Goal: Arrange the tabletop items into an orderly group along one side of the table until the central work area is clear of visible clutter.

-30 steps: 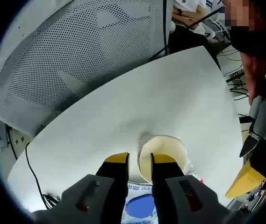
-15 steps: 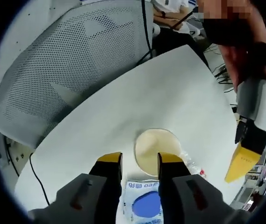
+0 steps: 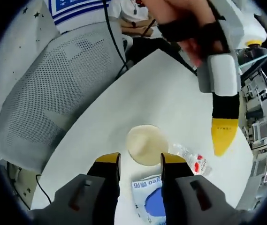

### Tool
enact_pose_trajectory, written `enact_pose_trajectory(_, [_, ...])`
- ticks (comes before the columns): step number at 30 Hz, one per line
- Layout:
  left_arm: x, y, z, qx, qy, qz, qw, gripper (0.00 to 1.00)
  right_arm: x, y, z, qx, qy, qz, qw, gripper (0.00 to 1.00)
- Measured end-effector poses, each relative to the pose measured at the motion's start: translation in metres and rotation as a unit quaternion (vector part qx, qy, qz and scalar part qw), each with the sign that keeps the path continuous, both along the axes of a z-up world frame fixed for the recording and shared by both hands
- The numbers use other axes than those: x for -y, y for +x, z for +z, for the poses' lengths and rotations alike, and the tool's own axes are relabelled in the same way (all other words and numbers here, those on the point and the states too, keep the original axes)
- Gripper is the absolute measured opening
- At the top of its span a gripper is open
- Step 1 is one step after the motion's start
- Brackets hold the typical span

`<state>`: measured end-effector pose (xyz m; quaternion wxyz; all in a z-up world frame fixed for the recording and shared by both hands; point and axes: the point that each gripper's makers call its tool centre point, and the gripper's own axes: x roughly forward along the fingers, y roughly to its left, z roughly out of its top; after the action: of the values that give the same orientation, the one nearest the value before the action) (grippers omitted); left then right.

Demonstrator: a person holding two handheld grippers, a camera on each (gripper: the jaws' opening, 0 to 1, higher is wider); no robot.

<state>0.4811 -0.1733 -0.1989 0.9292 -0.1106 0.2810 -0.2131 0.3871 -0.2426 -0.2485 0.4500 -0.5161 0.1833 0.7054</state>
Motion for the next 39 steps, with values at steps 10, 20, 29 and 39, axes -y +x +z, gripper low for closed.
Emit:
enact_pose_trajectory(10, [0.008, 0.000, 0.004, -0.001, 0.005, -0.005, 1.0000, 0.54, 0.005, 0.013, 0.017, -0.028, 0.049, -0.080, 0.9952, 0.34])
enact_pose_trajectory(20, [0.019, 0.001, 0.008, -0.005, 0.014, -0.011, 0.9998, 0.54, 0.021, 0.037, 0.031, -0.065, 0.101, -0.188, 0.9749, 0.36])
enact_pose_trajectory(29, [0.031, 0.004, 0.009, -0.013, 0.020, -0.016, 0.9996, 0.54, 0.049, 0.070, 0.040, -0.095, 0.142, -0.293, 0.9409, 0.37])
enact_pose_trajectory(39, [0.044, 0.006, 0.010, -0.017, 0.028, -0.027, 0.9991, 0.54, 0.086, 0.102, 0.045, -0.114, 0.179, -0.378, 0.9010, 0.36])
